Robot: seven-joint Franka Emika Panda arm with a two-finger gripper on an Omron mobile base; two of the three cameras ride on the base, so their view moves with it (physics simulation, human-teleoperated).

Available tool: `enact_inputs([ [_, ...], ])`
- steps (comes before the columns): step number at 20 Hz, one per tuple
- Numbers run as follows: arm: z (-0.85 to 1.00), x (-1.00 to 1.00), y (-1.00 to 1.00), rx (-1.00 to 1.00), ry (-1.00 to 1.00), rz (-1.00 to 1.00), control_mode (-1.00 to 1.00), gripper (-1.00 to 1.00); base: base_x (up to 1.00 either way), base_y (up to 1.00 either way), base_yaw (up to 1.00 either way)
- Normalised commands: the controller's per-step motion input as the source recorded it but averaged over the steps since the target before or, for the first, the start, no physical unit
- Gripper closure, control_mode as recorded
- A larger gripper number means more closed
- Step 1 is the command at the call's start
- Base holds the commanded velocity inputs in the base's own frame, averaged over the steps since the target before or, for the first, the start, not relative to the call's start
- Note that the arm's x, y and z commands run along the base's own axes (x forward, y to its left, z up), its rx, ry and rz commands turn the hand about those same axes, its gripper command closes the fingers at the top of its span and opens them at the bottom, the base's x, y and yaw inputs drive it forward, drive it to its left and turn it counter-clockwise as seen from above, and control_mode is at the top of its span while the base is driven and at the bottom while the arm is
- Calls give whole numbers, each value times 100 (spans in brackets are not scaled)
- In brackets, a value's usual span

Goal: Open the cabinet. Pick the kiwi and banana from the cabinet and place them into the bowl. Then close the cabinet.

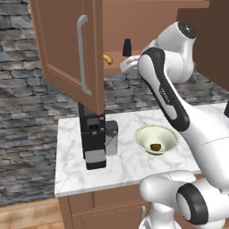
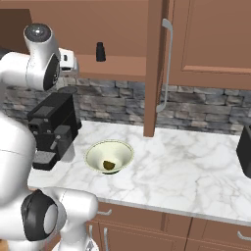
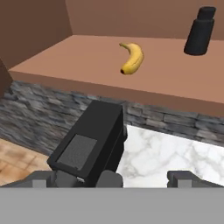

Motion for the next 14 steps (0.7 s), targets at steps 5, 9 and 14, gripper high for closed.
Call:
enact_inputs([
  [5, 4, 42, 32, 1, -1, 4, -100, -100, 0, 0, 0],
  [9, 0, 44, 28, 0, -1, 1, -100, -100, 0, 0, 0],
  [14, 0, 47, 15, 0, 0, 0, -100, -100, 0, 0, 0],
])
